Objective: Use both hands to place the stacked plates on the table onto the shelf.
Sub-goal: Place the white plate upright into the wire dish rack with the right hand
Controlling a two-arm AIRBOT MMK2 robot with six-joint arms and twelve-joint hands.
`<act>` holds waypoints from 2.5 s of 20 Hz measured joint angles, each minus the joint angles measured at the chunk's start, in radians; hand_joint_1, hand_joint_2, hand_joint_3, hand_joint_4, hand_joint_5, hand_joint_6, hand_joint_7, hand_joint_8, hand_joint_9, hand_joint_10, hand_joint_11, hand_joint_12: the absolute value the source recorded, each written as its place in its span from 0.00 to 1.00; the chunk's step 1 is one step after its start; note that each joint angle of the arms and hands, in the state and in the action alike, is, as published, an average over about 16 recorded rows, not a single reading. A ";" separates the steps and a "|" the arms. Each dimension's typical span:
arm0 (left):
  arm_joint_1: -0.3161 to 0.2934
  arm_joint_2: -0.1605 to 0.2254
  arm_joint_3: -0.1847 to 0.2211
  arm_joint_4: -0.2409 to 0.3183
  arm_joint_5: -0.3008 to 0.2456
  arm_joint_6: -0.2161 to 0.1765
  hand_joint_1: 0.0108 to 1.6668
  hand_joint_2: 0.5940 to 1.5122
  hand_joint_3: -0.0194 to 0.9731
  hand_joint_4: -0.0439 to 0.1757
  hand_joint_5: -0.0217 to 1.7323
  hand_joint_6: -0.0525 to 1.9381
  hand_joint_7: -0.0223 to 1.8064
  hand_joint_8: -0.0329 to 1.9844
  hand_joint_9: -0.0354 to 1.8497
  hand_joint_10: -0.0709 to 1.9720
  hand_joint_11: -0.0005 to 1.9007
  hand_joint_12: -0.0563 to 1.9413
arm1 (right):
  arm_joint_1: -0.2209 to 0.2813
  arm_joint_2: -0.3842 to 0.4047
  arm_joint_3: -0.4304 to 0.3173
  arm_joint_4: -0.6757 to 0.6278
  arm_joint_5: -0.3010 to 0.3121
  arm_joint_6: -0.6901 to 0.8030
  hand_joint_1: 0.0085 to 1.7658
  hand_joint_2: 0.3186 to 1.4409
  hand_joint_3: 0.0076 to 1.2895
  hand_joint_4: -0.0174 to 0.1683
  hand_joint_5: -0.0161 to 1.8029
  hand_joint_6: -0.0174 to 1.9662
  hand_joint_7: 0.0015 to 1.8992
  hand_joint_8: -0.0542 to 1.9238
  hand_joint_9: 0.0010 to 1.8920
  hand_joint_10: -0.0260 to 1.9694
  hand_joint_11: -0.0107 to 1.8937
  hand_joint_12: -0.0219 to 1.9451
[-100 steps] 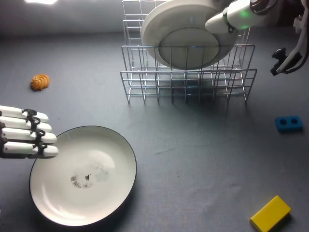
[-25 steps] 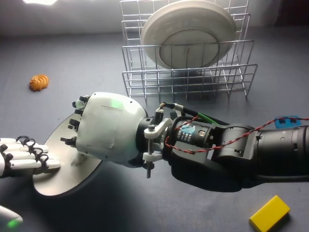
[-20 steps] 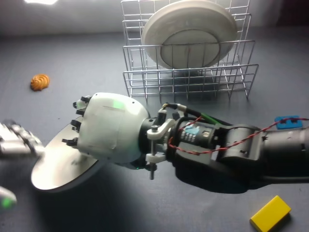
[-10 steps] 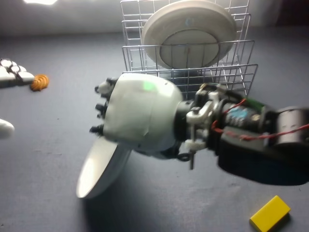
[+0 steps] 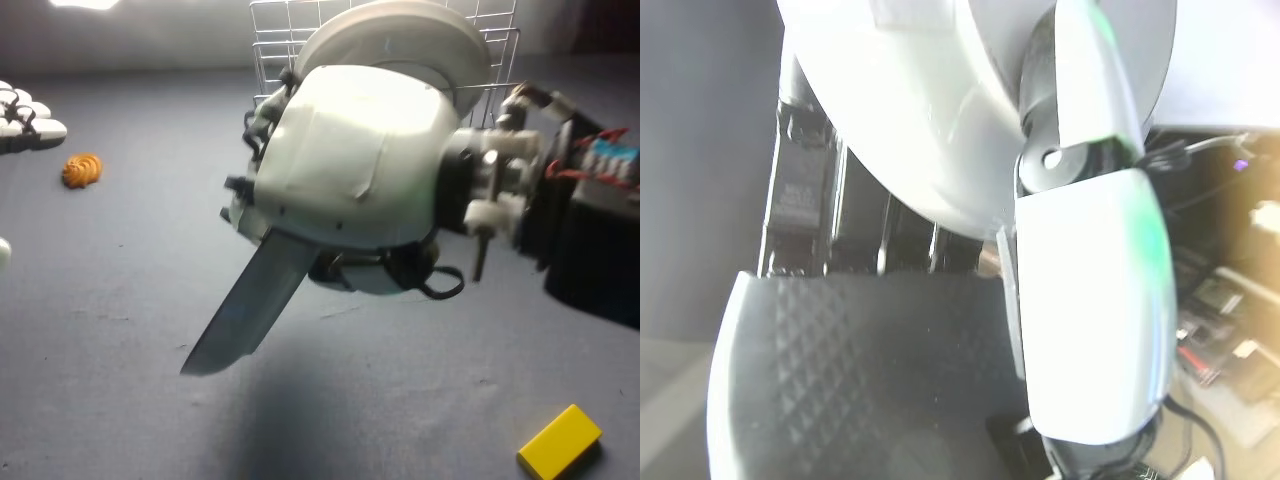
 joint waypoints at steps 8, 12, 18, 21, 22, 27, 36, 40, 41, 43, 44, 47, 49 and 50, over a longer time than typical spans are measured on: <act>-0.050 0.020 0.008 0.086 -0.064 0.015 0.01 0.60 0.04 0.22 0.02 0.03 0.02 0.01 0.03 0.01 0.01 0.03 | 0.110 0.095 -0.050 0.165 -0.038 0.028 0.68 0.59 0.00 0.22 0.58 0.47 0.59 0.39 0.67 0.04 0.39 0.63; -0.078 0.027 0.010 0.139 -0.094 0.023 0.01 0.60 0.04 0.23 0.02 0.03 0.02 0.01 0.03 0.01 0.01 0.03 | 0.144 0.115 -0.033 0.241 -0.038 0.056 0.68 0.59 0.00 0.23 0.58 0.46 0.60 0.39 0.67 0.04 0.40 0.63; -0.124 0.037 0.007 0.251 -0.191 0.032 0.01 0.60 0.04 0.23 0.03 0.03 0.02 0.01 0.03 0.01 0.01 0.03 | 0.164 0.133 0.013 0.325 -0.030 0.102 0.69 0.59 0.00 0.24 0.57 0.47 0.59 0.40 0.68 0.03 0.39 0.64; -0.158 0.043 -0.006 0.306 -0.256 0.039 0.01 0.59 0.04 0.22 0.03 0.03 0.02 0.01 0.03 0.01 0.01 0.03 | 0.163 0.135 0.040 0.361 -0.026 0.120 0.69 0.59 0.00 0.24 0.57 0.48 0.59 0.41 0.68 0.03 0.39 0.65; -0.173 0.046 -0.013 0.326 -0.281 0.041 0.01 0.59 0.04 0.22 0.03 0.03 0.02 0.01 0.03 0.01 0.01 0.03 | 0.161 0.136 0.049 0.372 -0.025 0.125 0.69 0.59 0.00 0.23 0.57 0.48 0.59 0.41 0.68 0.03 0.38 0.65; -0.259 0.071 -0.068 0.418 -0.418 0.050 0.01 0.59 0.04 0.22 0.03 0.03 0.02 0.01 0.03 0.01 0.01 0.03 | 0.153 0.133 0.089 0.420 -0.019 0.138 0.69 0.59 0.00 0.23 0.56 0.49 0.58 0.42 0.68 0.03 0.38 0.65; -0.389 0.125 -0.191 0.511 -0.573 0.060 0.01 0.59 0.04 0.22 0.03 0.03 0.02 0.01 0.03 0.01 0.01 0.03 | 0.138 0.113 0.145 0.534 -0.013 0.147 0.69 0.59 0.00 0.23 0.56 0.49 0.58 0.42 0.67 0.03 0.38 0.63; -0.405 0.133 -0.209 0.519 -0.604 0.051 0.01 0.59 0.04 0.22 0.03 0.03 0.02 0.01 0.03 0.01 0.01 0.03 | 0.136 0.096 0.171 0.582 -0.018 0.146 0.69 0.59 0.00 0.23 0.56 0.49 0.59 0.41 0.67 0.03 0.39 0.63; -0.407 0.131 -0.207 0.521 -0.610 0.044 0.01 0.59 0.04 0.22 0.03 0.03 0.02 0.01 0.03 0.01 0.01 0.03 | 0.136 0.092 0.178 0.593 -0.019 0.146 0.69 0.59 0.00 0.23 0.56 0.49 0.59 0.41 0.67 0.03 0.39 0.62; -0.410 0.125 -0.203 0.524 -0.621 0.027 0.01 0.59 0.04 0.22 0.03 0.03 0.02 0.01 0.03 0.01 0.01 0.03 | 0.135 0.082 0.191 0.613 -0.023 0.146 0.69 0.59 0.00 0.23 0.56 0.48 0.59 0.41 0.67 0.03 0.39 0.62; -0.413 0.120 -0.198 0.526 -0.627 0.018 0.01 0.59 0.04 0.22 0.03 0.03 0.02 0.01 0.03 0.01 0.01 0.03 | 0.135 0.076 0.198 0.623 -0.025 0.146 0.69 0.59 0.00 0.23 0.56 0.48 0.59 0.41 0.67 0.03 0.39 0.62; -0.423 0.104 -0.178 0.533 -0.640 -0.014 0.01 0.59 0.04 0.22 0.03 0.03 0.02 0.01 0.03 0.01 0.01 0.03 | 0.136 0.061 0.219 0.651 -0.031 0.146 0.69 0.59 0.00 0.22 0.56 0.48 0.59 0.41 0.67 0.03 0.39 0.62; -0.429 0.089 -0.161 0.540 -0.649 -0.038 0.01 0.59 0.04 0.22 0.03 0.03 0.02 0.01 0.03 0.01 0.01 0.03 | 0.138 0.050 0.233 0.665 -0.035 0.145 0.69 0.59 0.00 0.22 0.56 0.48 0.59 0.41 0.67 0.03 0.39 0.62; -0.433 0.082 -0.151 0.543 -0.654 -0.050 0.01 0.59 0.04 0.22 0.03 0.03 0.02 0.01 0.03 0.01 0.01 0.03 | 0.139 0.045 0.239 0.671 -0.037 0.145 0.69 0.59 0.00 0.21 0.56 0.48 0.58 0.41 0.67 0.03 0.39 0.63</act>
